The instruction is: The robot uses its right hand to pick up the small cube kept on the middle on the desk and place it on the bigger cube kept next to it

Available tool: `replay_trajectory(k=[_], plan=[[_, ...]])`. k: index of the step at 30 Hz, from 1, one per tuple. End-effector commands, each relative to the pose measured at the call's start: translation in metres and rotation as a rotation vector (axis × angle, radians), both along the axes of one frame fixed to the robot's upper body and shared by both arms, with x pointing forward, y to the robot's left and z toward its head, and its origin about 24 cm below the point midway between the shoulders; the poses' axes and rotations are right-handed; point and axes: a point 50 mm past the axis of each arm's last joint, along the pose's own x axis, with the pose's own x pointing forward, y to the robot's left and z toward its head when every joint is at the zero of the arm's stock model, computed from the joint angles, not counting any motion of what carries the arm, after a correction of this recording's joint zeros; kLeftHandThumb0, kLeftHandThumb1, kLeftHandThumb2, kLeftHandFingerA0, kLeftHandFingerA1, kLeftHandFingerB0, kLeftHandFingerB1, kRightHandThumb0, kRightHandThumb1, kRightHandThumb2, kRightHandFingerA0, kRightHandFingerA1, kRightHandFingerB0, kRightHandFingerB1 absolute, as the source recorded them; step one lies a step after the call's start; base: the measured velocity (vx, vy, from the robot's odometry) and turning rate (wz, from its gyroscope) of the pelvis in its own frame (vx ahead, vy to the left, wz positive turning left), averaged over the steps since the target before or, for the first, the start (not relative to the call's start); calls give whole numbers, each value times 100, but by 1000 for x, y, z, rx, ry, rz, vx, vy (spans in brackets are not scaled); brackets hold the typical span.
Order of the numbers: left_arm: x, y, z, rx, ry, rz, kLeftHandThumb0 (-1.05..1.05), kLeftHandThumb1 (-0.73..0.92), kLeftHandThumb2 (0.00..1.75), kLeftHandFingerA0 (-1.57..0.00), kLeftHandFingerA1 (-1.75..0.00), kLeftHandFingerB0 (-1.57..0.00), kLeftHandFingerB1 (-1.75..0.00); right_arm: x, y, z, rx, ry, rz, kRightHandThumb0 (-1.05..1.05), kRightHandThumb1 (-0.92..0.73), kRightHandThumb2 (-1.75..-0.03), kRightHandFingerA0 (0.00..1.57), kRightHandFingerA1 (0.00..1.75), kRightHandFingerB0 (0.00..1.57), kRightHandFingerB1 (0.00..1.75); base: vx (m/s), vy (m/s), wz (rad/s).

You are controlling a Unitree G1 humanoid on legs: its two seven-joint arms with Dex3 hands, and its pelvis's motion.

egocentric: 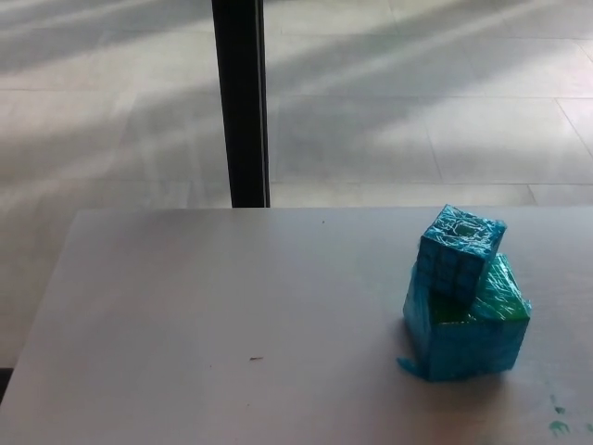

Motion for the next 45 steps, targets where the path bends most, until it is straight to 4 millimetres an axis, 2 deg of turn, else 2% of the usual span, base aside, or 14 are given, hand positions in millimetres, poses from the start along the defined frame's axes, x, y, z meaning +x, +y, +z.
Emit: replay_trajectory(k=[1,2,10,11,13,16,24,25,26,30,31,33,35,45], plan=[[-3,3,2,-10,-23,21,-92,83,66,-27,-38,-19,-31,-21,-43,-4,135,-94,-48,-89,-57,-89,0,3,11,15,0,0,0],[-3,3,2,-2,-20,20,-94,68,105,-23,-48,-12,-41,-24,-52,-7,173,-100,-66,-87,-56,-88,0,3,10,16,0,0,0],[-3,4,2,-18,-27,33,-92,83,66,-27,-38,-20,-31,-58,-128,-74,415,-206,-325,-59,-66,-62,7,27,14,25,0,0,0],[-4,4,2,-2,-18,38,-90,65,103,-22,-48,-16,-43,-70,-143,-98,493,-238,-414,-64,-50,-84,3,41,8,37,0,0,0],[-4,5,2,10,-10,22,-92,84,67,-28,-37,-21,-31,-92,-159,-137,618,-279,-519,-37,-48,-103,3,54,0,49,0,0,0],[-9,6,1,7,-3,27,-91,85,66,-30,-38,-21,-31,-114,-166,-180,760,-289,-617,-67,-74,-61,10,63,19,36,0,0,0],[-14,6,-1,-4,1,35,-89,67,105,-19,-47,-11,-42,-155,-159,-278,1011,-360,-861,-60,-57,-89,24,65,20,50,0,0,0],[-15,6,-1,-8,-1,41,-90,85,66,-28,-37,-20,-32,-159,-156,-288,1045,-372,-891,-56,-70,-61,25,68,28,39,0,0,0],[-15,6,-1,-4,0,39,-89,67,103,-21,-48,-13,-43,-160,-155,-295,1063,-363,-914,-58,-71,-61,25,66,27,38,0,0,0],[-15,7,-2,-16,-2,57,-92,82,63,-30,-40,-22,-31,-164,-151,-312,1107,-329,-954,-56,-72,-61,25,64,28,35,0,0,0],[-16,6,-2,-7,1,33,-88,67,104,-21,-50,-14,-44,-166,-146,-321,1152,-300,-966,-54,-71,-61,30,65,30,35,0,0,0],[-16,6,-2,-6,2,33,-91,85,66,-28,-40,-20,-32,-168,-139,-323,1218,-289,-951,-55,-71,-61,26,71,30,39,0,0,0],[-18,7,-2,6,13,33,-89,67,103,-25,-50,-16,-44,-171,-134,-331,1275,-283,-962,-55,-70,-61,31,72,31,39,0,0,0],[-25,7,-5,27,38,27,-92,85,66,-32,-40,-24,-33,-176,-120,-351,1288,-127,-951,-57,-68,-60,31,75,32,43,0,0,0]])
